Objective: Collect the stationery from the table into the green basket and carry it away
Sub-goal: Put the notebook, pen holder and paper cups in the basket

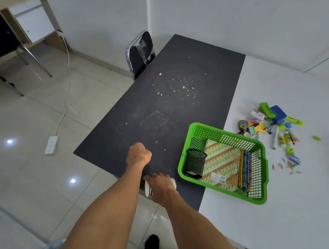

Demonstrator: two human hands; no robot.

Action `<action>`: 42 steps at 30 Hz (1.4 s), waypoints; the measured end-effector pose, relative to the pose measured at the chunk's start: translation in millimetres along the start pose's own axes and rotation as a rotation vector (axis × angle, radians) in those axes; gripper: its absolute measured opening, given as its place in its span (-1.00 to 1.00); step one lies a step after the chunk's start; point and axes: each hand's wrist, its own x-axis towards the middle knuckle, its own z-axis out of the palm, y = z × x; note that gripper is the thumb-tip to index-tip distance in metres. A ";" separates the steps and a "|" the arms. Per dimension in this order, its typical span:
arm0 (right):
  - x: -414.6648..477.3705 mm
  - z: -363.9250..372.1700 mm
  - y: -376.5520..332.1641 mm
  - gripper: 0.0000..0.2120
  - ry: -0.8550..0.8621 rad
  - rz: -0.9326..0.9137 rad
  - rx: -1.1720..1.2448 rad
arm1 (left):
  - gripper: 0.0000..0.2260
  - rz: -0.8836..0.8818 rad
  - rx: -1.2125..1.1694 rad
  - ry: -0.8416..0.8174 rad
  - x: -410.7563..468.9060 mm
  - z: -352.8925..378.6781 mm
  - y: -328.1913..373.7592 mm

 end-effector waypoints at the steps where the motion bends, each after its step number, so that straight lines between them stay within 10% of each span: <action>1: 1.5 -1.5 -0.4 -0.40 0.027 0.010 0.057 | -0.89 0.000 -0.004 0.008 1.1 -2.1 1.1; 18: -16.9 -125.2 71.3 -0.38 0.475 0.259 0.421 | -0.79 0.311 -0.014 0.101 -5.8 -22.6 127.7; 30: -85.6 -71.8 229.1 -0.37 0.145 0.473 0.297 | -0.78 0.596 0.365 -0.243 -43.3 107.4 213.3; 42: -65.4 -36.6 251.0 -0.21 -0.107 0.408 0.458 | -0.70 0.364 0.728 -0.490 -13.3 149.1 200.6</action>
